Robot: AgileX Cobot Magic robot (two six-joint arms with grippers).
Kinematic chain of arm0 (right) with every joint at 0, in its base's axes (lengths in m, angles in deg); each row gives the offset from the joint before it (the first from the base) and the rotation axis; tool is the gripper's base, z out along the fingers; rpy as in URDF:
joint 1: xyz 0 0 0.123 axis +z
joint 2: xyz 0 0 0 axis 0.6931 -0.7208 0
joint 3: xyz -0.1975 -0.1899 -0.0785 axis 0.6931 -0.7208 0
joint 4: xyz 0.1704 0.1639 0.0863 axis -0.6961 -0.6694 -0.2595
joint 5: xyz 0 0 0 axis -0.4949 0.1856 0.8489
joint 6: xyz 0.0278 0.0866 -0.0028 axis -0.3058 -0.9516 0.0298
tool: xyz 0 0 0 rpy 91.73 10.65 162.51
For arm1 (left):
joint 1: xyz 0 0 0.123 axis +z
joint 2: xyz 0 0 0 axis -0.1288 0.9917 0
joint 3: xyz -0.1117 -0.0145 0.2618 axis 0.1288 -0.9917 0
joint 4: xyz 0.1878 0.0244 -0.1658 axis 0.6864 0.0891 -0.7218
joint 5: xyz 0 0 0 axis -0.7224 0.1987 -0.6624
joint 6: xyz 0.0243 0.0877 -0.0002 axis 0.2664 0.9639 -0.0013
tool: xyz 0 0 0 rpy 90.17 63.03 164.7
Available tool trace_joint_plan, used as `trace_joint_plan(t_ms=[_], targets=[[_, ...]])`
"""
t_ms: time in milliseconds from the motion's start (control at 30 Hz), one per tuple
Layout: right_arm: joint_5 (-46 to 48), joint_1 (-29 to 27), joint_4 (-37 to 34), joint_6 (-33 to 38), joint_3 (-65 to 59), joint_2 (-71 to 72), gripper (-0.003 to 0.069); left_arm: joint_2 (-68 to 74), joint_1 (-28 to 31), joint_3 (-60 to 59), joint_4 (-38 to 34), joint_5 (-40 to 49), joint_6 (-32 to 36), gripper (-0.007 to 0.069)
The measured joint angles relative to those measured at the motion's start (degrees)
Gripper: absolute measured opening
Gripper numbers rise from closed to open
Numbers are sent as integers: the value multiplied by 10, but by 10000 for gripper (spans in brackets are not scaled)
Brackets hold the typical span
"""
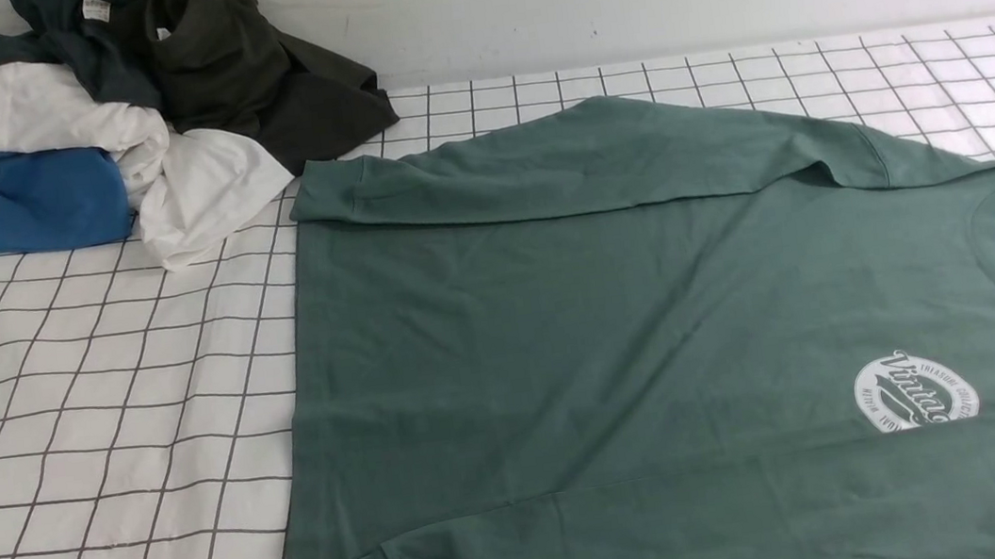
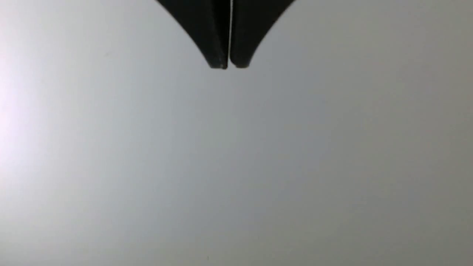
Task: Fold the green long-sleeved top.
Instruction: Use the left arm to clamp the cuff closest to it
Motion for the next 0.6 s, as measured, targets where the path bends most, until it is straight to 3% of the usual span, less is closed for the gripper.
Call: trace_joint_plan(t_ms=[100, 200, 267, 400, 600], targets=[[51, 0, -4, -3, 50, -5, -6, 37, 0, 61, -3, 42, -21, -8], [180, 0, -4, -8, 172, -66, -6, 131, 0, 186, -2, 151, -20, -8], [237, 0, -4, -3, 208, -99, -6, 172, 0, 221, -1, 178, -18, -8], [470, 0, 0, 8, 300, -240, -6, 349, -2, 294, 6, 281, -19, -8], [763, 1, -60, 24, 336, -416, -6, 542, -60, 348, 1, 585, -25, -7]])
